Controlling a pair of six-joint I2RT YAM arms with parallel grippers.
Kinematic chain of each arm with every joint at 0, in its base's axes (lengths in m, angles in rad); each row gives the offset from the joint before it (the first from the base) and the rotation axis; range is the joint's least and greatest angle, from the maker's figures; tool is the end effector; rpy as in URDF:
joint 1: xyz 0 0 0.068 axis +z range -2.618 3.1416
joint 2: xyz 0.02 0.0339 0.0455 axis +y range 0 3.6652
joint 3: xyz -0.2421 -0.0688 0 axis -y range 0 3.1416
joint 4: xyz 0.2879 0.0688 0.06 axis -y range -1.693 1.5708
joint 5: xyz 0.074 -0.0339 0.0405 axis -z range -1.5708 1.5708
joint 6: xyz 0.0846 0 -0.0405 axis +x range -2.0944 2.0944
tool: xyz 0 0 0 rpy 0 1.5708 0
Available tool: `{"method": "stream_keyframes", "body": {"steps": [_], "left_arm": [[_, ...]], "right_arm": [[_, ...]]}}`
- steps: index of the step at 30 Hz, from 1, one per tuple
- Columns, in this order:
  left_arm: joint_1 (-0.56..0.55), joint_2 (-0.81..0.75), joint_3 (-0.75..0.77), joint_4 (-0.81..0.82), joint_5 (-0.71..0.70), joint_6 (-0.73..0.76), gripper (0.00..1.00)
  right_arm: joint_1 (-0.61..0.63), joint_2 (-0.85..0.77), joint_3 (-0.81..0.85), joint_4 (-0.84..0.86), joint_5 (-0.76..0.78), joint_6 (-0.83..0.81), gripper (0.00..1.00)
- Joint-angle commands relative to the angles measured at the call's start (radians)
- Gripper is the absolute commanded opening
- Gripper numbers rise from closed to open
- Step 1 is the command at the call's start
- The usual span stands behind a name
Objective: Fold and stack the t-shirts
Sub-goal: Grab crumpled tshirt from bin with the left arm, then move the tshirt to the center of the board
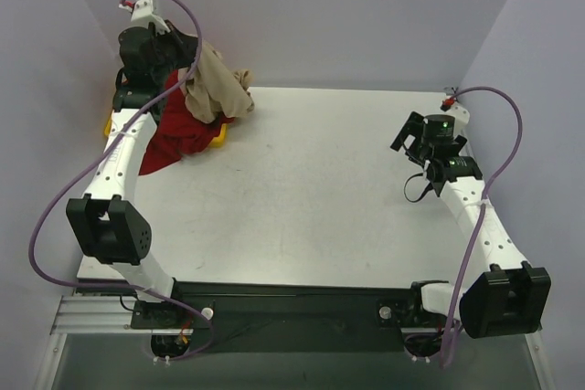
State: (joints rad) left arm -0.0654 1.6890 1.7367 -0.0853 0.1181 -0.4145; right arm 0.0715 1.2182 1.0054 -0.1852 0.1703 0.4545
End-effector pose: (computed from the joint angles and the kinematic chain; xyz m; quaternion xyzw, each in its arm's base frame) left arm 0.4895 -0.0420 0.4216 -0.0846 0.7152 -0.2059 0.6625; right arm 0.3756 0.0125 0.2776 0.2042 0.8058 0.0749 0.5508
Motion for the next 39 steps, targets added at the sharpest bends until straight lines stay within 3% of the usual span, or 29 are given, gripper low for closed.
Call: {"method": "stream_keyframes", "body": {"steps": [1,8,15,19,23,25,26,27,28,33,39], "left_arm": [[-0.001,-0.055,0.076,0.238,0.204,-0.064,0.00],[-0.109,0.009,0.268,0.256,0.377,-0.069,0.00],[-0.264,0.121,0.567,0.170,0.400,-0.076,0.00],[-0.316,0.146,0.607,0.182,0.405,-0.141,0.00],[-0.329,0.100,0.444,0.187,0.390,-0.164,0.00],[-0.329,0.063,0.256,0.154,0.338,-0.135,0.19],[-0.327,0.029,0.194,0.095,0.252,-0.118,0.33],[-0.326,0.017,0.140,0.043,0.203,-0.101,0.54],[-0.326,0.008,0.083,-0.037,0.158,-0.064,0.60],[-0.330,0.021,-0.109,-0.298,0.031,0.017,0.69],[-0.367,-0.037,-0.380,-0.323,0.048,0.020,0.69]], "right_arm": [[-0.007,-0.040,-0.007,-0.005,0.006,0.012,0.93],[-0.007,-0.057,-0.008,-0.011,0.005,0.015,0.93],[-0.009,-0.095,-0.028,-0.023,0.006,0.018,0.93],[-0.015,-0.123,-0.044,-0.036,0.015,0.023,0.93],[-0.018,-0.151,-0.068,-0.042,0.026,0.026,0.93],[-0.018,-0.155,-0.080,-0.045,0.028,0.027,0.93],[-0.019,-0.157,-0.082,-0.048,0.028,0.027,0.93],[-0.019,-0.155,-0.085,-0.054,0.023,0.026,0.93],[-0.021,-0.154,-0.088,-0.060,0.023,0.023,0.93],[-0.024,-0.138,-0.106,-0.080,-0.020,0.013,0.93],[-0.022,-0.083,-0.145,-0.082,-0.123,0.012,0.93]]}}
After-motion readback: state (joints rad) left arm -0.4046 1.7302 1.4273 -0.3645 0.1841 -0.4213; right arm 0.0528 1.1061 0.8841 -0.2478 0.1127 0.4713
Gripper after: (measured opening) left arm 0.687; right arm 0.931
